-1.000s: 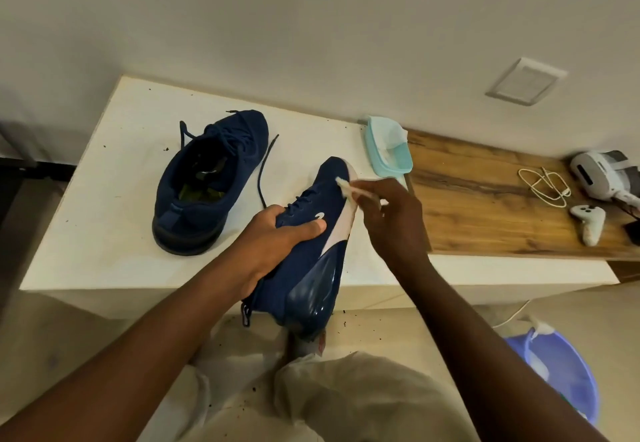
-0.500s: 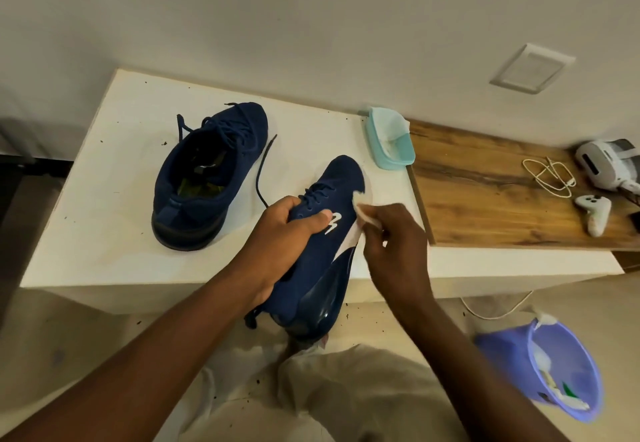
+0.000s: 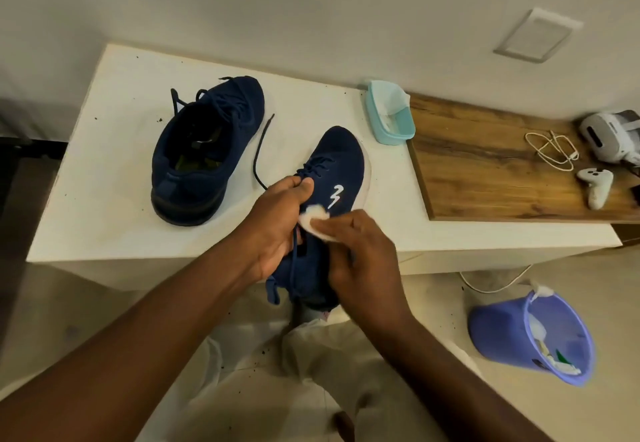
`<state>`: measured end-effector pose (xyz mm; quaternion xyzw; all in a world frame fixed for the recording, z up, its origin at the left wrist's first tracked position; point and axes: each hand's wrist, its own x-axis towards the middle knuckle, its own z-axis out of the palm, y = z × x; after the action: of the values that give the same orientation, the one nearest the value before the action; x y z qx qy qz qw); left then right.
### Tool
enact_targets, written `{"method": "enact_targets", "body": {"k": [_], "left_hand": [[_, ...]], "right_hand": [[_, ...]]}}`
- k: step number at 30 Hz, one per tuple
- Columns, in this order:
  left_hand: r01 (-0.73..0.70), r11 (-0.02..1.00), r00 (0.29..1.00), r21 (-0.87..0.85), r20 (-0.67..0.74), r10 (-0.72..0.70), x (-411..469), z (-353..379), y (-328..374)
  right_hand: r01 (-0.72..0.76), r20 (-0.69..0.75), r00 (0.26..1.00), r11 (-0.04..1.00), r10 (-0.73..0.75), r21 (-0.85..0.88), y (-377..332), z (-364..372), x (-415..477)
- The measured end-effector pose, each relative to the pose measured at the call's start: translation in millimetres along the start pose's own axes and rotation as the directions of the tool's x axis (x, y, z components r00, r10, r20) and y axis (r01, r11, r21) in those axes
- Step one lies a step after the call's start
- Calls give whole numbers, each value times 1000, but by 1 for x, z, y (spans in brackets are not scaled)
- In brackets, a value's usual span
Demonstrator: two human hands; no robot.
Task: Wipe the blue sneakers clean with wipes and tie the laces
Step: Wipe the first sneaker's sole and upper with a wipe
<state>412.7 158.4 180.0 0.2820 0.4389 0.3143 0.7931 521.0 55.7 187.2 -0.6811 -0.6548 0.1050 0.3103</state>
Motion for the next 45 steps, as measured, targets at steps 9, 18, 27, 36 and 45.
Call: {"method": "enact_targets", "body": {"k": [9, 18, 27, 36, 45], "left_hand": [[9, 990, 991, 142, 130, -28, -9, 2, 3], [2, 982, 995, 191, 98, -21, -7, -5, 5], [108, 993, 994, 40, 7, -108, -5, -12, 11], [46, 992, 996, 120, 65, -54, -1, -7, 4], [-130, 956, 986, 262, 139, 96, -5, 9, -7]], "right_hand": [[-154, -88, 984, 987, 158, 49, 30, -14, 17], [77, 77, 994, 997, -75, -22, 1, -9, -27], [195, 261, 955, 963, -143, -185, -15, -7, -9], [39, 309, 950, 957, 54, -289, 21, -11, 31], [-197, 279, 926, 956, 254, -216, 58, -14, 90]]}}
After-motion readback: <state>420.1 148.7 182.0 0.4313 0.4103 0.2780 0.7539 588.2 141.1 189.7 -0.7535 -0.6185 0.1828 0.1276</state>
